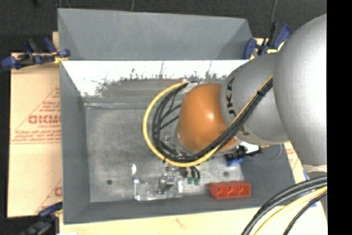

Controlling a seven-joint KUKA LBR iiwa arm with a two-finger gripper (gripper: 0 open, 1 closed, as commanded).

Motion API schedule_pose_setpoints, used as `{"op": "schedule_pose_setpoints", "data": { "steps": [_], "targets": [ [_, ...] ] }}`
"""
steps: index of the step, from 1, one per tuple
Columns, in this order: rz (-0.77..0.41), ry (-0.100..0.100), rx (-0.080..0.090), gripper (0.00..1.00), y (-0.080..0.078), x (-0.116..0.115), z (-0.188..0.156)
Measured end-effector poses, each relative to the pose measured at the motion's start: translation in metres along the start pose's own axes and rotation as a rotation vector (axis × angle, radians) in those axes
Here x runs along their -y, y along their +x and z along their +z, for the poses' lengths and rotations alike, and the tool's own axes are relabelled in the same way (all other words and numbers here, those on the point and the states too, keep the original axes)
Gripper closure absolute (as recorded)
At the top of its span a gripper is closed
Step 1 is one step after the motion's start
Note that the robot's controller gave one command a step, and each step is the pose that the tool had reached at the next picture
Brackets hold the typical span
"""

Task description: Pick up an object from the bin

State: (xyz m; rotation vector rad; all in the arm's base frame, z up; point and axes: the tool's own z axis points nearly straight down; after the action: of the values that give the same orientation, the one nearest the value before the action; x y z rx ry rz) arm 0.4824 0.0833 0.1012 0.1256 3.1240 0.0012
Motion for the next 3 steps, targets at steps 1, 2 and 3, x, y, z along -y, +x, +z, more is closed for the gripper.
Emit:
{"op": "schedule_pose_setpoints", "data": {
  "steps": [1, 2, 3],
  "targets": [
    [-0.204, -0.015, -0.024, 0.0, -0.06, 0.052, 0.021],
    [-0.305, 0.001, -0.009, 0.0, -0.002, 0.084, -0.059],
    [-0.605, 0.003, 0.004, 0.0, -0.013, 0.053, 0.021]
  ]
}}
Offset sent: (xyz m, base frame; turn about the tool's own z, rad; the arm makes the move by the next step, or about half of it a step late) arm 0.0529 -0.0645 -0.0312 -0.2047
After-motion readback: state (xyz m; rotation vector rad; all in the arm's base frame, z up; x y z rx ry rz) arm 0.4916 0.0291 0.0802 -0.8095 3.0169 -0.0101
